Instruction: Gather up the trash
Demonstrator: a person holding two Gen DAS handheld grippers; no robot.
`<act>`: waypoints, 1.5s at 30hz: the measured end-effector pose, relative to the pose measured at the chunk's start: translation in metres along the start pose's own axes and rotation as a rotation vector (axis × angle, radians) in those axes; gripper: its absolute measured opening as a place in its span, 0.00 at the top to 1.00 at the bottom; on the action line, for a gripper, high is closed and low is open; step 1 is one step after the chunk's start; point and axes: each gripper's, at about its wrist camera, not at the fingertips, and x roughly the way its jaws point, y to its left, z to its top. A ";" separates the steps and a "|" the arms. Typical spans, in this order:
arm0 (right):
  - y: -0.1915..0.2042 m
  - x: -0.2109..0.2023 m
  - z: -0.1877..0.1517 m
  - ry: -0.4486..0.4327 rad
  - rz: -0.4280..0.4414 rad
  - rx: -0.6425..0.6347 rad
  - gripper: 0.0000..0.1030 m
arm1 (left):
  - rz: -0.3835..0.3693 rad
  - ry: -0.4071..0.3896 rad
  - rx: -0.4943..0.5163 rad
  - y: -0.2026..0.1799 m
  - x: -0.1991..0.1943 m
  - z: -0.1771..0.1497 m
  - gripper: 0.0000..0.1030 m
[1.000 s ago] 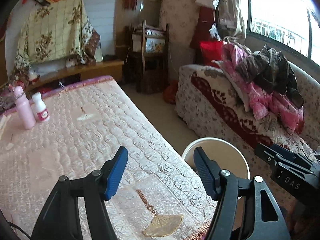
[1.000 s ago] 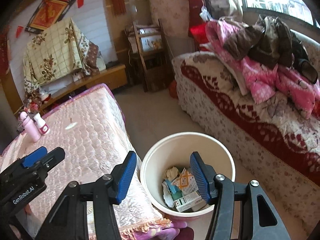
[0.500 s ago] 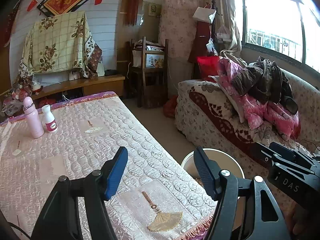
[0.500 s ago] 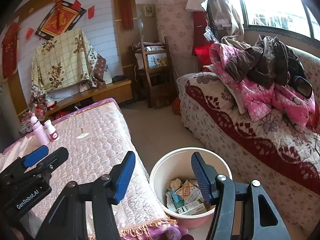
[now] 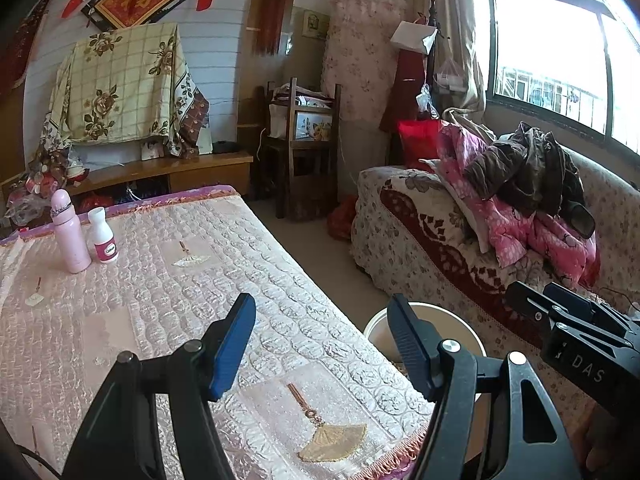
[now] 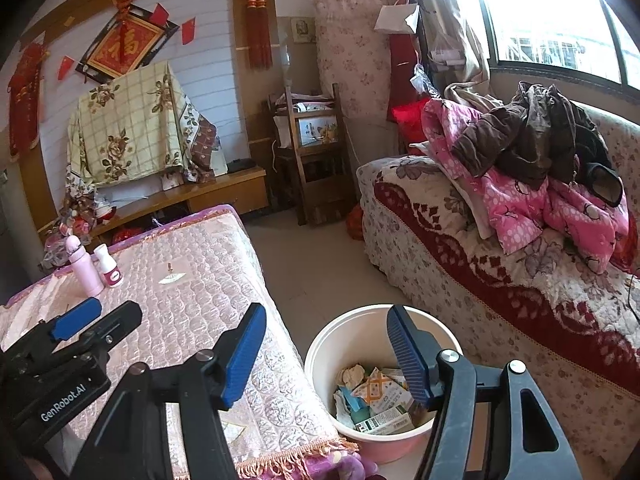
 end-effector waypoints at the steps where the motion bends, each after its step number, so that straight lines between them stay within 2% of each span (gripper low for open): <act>1: 0.000 0.000 0.001 0.000 -0.001 0.001 0.35 | -0.001 -0.001 -0.001 0.000 0.000 0.000 0.33; 45: 0.001 0.003 0.000 0.003 -0.006 -0.003 0.34 | -0.008 0.000 0.026 -0.003 0.002 -0.003 0.33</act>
